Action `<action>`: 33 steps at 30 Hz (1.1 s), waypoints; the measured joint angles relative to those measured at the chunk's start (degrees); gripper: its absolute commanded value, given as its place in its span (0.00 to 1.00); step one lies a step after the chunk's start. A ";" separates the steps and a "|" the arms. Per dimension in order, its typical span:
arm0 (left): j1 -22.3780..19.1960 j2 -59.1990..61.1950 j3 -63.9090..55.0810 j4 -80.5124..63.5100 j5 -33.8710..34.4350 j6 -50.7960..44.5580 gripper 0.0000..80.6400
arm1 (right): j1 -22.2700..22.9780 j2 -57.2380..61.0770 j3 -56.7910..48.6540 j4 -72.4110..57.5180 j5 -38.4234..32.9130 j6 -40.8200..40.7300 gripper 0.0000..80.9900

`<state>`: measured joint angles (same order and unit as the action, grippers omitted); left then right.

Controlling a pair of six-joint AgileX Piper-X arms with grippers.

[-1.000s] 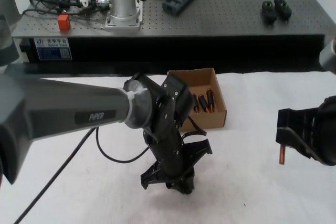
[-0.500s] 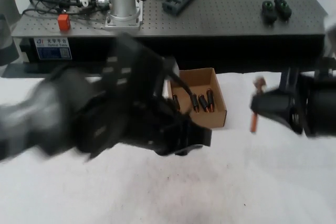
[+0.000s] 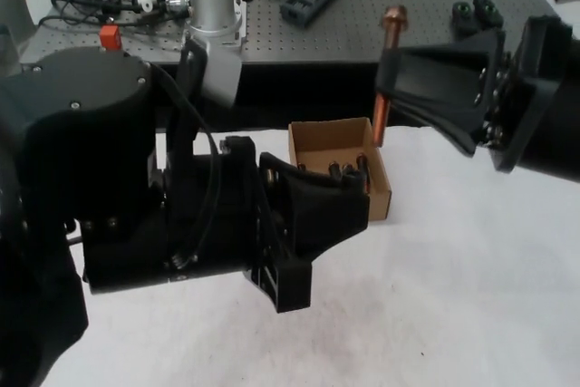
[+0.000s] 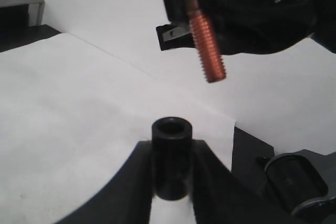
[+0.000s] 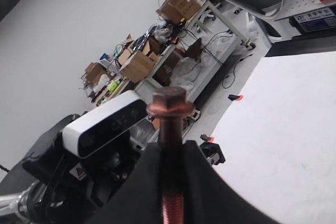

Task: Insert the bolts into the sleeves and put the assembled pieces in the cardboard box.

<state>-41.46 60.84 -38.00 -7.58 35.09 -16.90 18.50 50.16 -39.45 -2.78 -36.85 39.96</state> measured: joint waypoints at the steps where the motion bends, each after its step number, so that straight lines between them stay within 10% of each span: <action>1: 0.00 0.00 0.21 0.00 0.49 -0.02 0.01 | 0.57 0.00 0.00 0.02 -0.12 -0.64 0.05; 29: -0.09 0.00 0.48 0.50 2.80 -0.91 0.01 | 1.65 2.15 0.08 8.63 -4.92 -20.21 0.01; 33: -0.09 0.00 0.62 0.51 2.03 -0.91 0.01 | 1.65 2.15 0.08 8.63 -5.26 -23.16 0.31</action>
<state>-41.54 60.84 -37.39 -7.08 37.12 -17.81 20.16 52.31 -39.37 5.85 -42.11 16.81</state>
